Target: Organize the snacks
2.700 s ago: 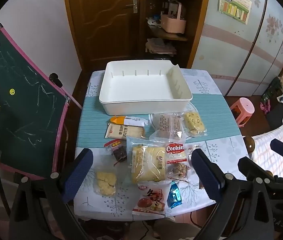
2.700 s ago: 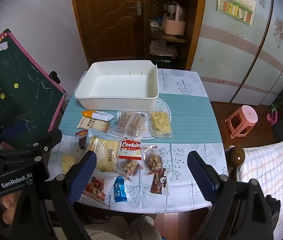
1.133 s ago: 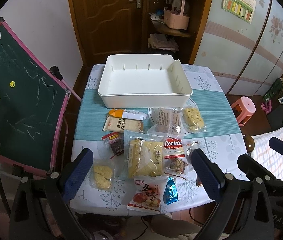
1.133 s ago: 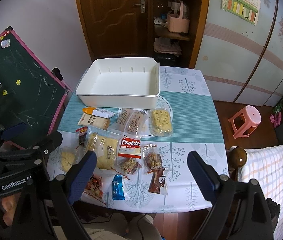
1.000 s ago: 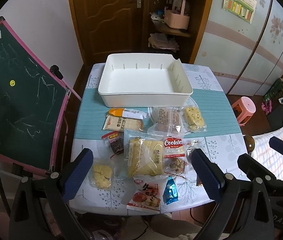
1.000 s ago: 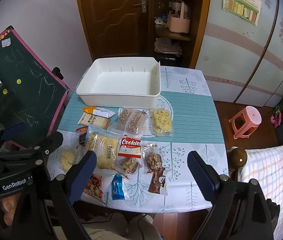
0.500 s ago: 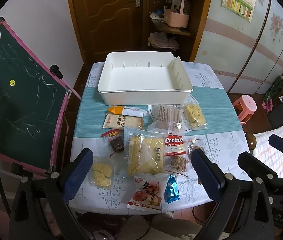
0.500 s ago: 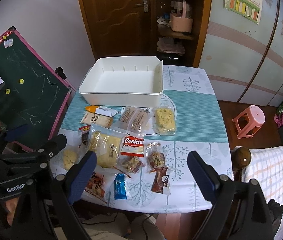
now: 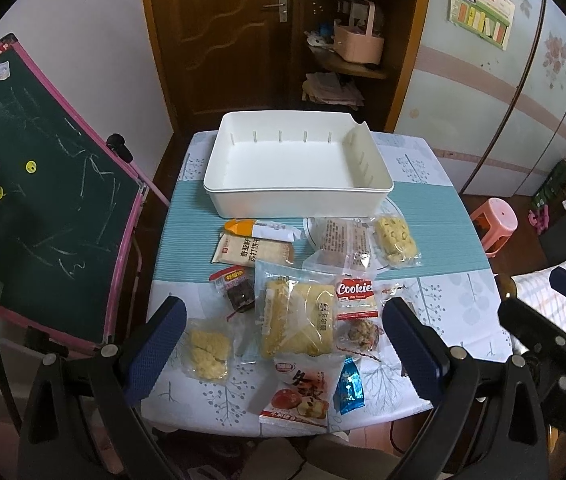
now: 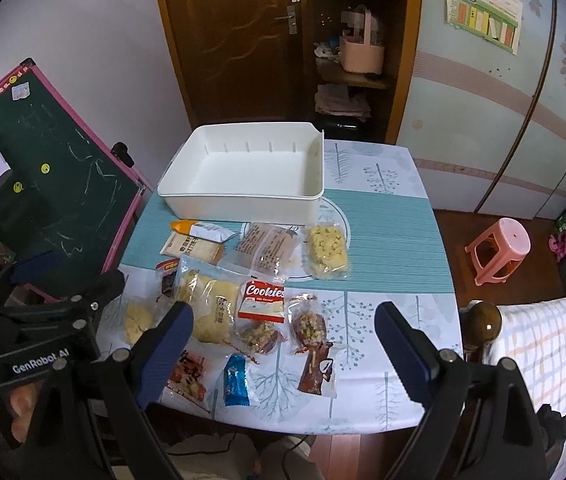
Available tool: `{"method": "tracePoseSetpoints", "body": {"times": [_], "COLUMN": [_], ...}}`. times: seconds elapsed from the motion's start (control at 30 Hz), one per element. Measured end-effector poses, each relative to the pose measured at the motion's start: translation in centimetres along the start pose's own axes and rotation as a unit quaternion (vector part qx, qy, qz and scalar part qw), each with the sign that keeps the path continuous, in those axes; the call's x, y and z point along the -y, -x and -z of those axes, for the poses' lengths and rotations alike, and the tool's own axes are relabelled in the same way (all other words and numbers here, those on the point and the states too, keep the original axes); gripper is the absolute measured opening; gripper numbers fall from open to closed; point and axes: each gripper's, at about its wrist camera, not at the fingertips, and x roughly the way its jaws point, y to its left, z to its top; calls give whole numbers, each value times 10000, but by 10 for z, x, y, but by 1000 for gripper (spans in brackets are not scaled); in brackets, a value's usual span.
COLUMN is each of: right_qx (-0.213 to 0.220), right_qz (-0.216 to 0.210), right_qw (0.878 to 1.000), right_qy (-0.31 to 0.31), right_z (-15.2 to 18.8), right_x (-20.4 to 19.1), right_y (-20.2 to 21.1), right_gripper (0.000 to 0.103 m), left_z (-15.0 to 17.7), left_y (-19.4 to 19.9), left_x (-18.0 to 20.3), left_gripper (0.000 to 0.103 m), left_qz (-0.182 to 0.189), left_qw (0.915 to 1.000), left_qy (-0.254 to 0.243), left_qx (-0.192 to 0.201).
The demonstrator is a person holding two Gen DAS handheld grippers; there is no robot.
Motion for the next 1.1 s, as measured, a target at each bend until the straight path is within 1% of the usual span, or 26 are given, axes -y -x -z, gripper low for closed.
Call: {"method": "tracePoseSetpoints", "body": {"times": [0.17,0.43,0.6,0.67,0.73,0.8,0.87,0.9,0.93,1.07,1.1], "right_qx": [94,-35,-178,-281,-403,-518,-657,-814,-910,-1407,-1518], "right_qz": [80,114,25,-88,-92,94,258,287,241,0,-10], "right_qw": [9999,9998,9995,9987,9979,9976,9970,9959,9952,9895,9879], "right_qy": [-96,-135,-272,-416,-504,-453,-331,-277,-267,-328,-324], "right_z": [0,8,15,19,27,35,45,52,57,76,81], "right_x": [9,15,25,33,40,44,46,47,49,55,55], "right_y": [0,-15,-31,-41,-55,-71,-85,-97,-104,-135,-142], "right_gripper": [93,93,93,93,93,93,93,93,92,83,83], "left_z": [-2,10,24,32,39,50,62,70,75,99,102], "left_y": [-4,-21,-42,-54,-65,-80,-93,-101,-105,-127,-131], "left_x": [-4,-9,-12,-16,-22,-29,-34,-35,-35,-28,-25], "left_gripper": [98,98,98,98,98,98,98,98,98,98,98], "left_qz": [-11,-31,-274,-334,-324,-302,-201,-124,-90,98,121], "left_qw": [9999,9995,9993,9990,9986,9973,9960,9950,9945,9910,9902], "left_qy": [93,270,173,142,175,269,374,422,434,412,399], "left_qx": [-46,-177,-169,-247,-391,-621,-788,-897,-948,-1273,-1332]}}
